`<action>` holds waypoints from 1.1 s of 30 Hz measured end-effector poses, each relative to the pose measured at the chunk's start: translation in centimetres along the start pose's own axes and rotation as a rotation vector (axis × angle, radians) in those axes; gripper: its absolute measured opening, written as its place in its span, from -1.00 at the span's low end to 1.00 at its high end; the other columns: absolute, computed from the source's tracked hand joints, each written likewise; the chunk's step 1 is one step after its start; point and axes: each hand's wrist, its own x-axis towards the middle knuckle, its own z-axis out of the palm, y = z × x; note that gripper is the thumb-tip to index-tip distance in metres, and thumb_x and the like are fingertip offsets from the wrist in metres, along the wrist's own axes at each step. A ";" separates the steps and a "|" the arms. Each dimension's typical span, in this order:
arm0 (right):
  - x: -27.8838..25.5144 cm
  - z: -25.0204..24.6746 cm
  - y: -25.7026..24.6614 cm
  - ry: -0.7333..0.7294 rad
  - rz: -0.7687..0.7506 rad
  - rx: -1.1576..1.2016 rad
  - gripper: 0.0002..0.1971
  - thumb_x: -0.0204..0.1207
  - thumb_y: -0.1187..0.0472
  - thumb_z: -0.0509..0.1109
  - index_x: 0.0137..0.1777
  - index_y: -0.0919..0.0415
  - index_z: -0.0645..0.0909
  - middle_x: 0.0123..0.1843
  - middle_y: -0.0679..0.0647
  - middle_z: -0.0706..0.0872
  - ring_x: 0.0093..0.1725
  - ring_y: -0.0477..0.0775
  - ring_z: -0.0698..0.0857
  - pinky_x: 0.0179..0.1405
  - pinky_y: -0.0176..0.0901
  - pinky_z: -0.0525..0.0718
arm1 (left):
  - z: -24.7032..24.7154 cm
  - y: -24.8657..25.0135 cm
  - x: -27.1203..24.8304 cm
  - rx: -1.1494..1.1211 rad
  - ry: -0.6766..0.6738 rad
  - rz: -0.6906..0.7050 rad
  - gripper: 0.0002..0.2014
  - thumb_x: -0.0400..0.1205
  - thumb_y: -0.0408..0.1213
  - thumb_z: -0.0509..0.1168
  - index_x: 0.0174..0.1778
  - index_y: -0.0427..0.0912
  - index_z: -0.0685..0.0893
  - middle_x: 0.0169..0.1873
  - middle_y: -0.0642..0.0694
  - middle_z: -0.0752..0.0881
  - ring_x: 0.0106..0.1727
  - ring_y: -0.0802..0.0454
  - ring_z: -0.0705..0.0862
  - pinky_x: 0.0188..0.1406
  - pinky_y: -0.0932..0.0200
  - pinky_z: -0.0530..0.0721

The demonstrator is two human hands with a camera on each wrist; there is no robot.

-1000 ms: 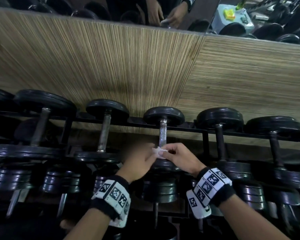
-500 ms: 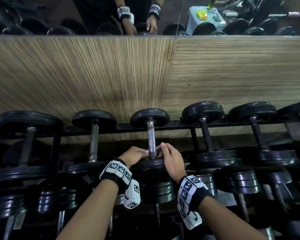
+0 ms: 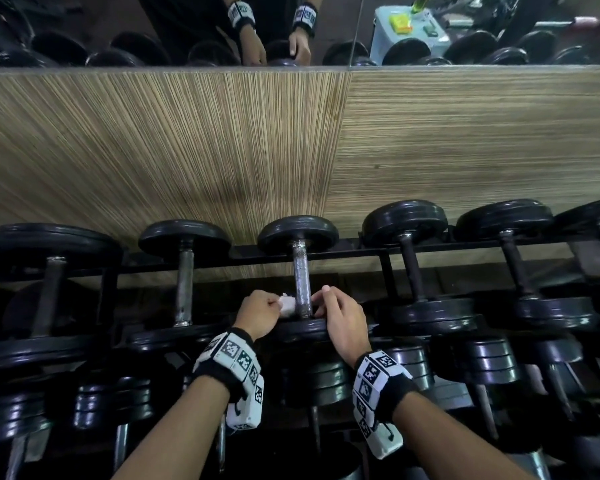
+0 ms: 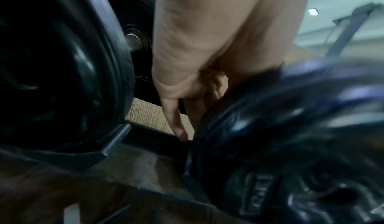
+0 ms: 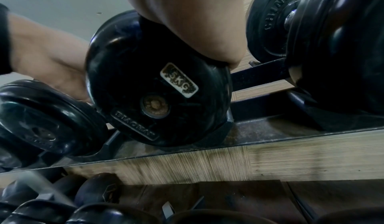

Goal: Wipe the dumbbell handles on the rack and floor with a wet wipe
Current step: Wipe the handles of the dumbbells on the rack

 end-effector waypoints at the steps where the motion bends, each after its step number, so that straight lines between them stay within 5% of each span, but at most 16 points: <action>1: 0.0 0.0 0.0 -0.001 0.000 0.003 -0.61 0.78 -0.04 0.14 -0.18 -0.04 0.72 -0.34 -0.22 0.75 -0.22 -0.17 0.71 0.00 -0.02 0.66 | 0.2 0.2 0.5 -0.049 -0.054 -0.019 -0.72 0.72 -0.34 0.29 -0.30 -0.19 0.76 -0.29 -0.08 0.70 -0.12 0.00 0.64 -0.08 0.19 0.49; 5: -0.1 0.1 0.1 0.019 -0.010 0.018 -0.61 0.77 -0.01 0.15 -0.19 -0.01 0.73 -0.31 -0.20 0.79 -0.19 -0.19 0.74 0.03 0.00 0.69 | 0.7 1.2 0.7 -0.323 -0.262 -0.077 -0.78 0.72 -0.39 0.31 -0.17 -0.16 0.82 -0.25 -0.04 0.77 -0.15 0.12 0.67 -0.04 0.33 0.58; 8: -0.1 0.1 0.3 0.019 -0.024 0.016 -0.63 0.76 0.03 0.16 -0.20 -0.03 0.73 -0.32 -0.19 0.77 -0.21 -0.18 0.73 0.01 -0.01 0.67 | 0.8 1.3 -0.5 -0.362 -0.135 -0.071 -0.78 0.71 -0.37 0.32 -0.15 -0.37 0.82 -0.27 -0.11 0.75 -0.19 0.10 0.65 -0.03 0.28 0.56; 11: 0.0 -0.1 0.4 0.001 -0.025 0.014 -0.67 0.73 0.09 0.19 -0.18 -0.06 0.74 -0.31 -0.15 0.77 -0.18 -0.17 0.73 -0.01 -0.04 0.66 | 0.4 1.2 -1.8 -0.148 -0.010 0.021 -0.63 0.68 -0.36 0.32 -0.49 -0.21 0.68 -0.47 0.01 0.63 -0.34 0.14 0.56 -0.18 0.24 0.48; 13: 0.1 -0.2 0.5 -0.027 -0.018 0.030 -0.72 0.70 0.11 0.23 -0.15 -0.08 0.74 -0.27 -0.12 0.78 -0.16 -0.15 0.74 0.01 -0.04 0.68 | -0.3 1.2 -2.9 -0.027 0.040 0.113 -0.68 0.72 -0.30 0.28 -0.37 -0.20 0.72 -0.40 0.03 0.67 -0.27 0.12 0.61 -0.23 0.26 0.47; 18: 0.0 -1.5 -1.6 -0.243 -0.079 0.221 -0.87 0.68 0.10 0.42 0.14 0.04 0.75 -0.24 -0.06 0.71 -0.14 -0.16 0.68 0.05 -0.24 0.64 | -2.1 1.1 -5.8 -0.207 0.110 0.262 -0.84 0.73 -0.24 0.30 0.01 -0.06 0.80 -0.16 0.13 0.82 -0.09 0.29 0.74 -0.05 0.32 0.60; 23: -1.2 -3.4 -4.6 -0.335 -0.175 0.305 -0.88 0.58 0.25 0.53 0.07 0.24 0.78 -0.16 0.06 0.81 -0.16 -0.13 0.70 -0.04 -0.31 0.67 | -3.2 2.2 -8.2 -0.475 0.178 0.283 -0.88 0.71 -0.22 0.34 0.05 -0.07 0.78 -0.06 0.02 0.84 0.03 0.09 0.80 -0.05 0.13 0.80; 29: -3.1 -4.2 -7.7 -0.341 -0.212 0.444 -0.76 0.57 0.27 0.54 0.22 0.24 0.70 -0.26 0.13 0.76 -0.25 -0.02 0.70 -0.08 -0.31 0.66 | -4.0 4.2 -10.8 -0.498 0.301 0.463 -0.88 0.70 -0.15 0.36 0.06 -0.03 0.78 -0.11 0.00 0.84 -0.06 0.03 0.80 -0.16 0.16 0.78; 33: -3.9 -4.6 -8.9 -0.286 -0.194 0.501 -0.84 0.58 0.30 0.52 0.09 0.36 0.74 -0.25 0.21 0.74 -0.28 0.00 0.67 -0.15 -0.23 0.72 | -4.2 5.0 -12.1 -0.503 0.324 0.513 -0.85 0.68 -0.10 0.36 0.07 -0.02 0.78 -0.14 0.01 0.84 -0.12 0.05 0.81 -0.15 0.24 0.74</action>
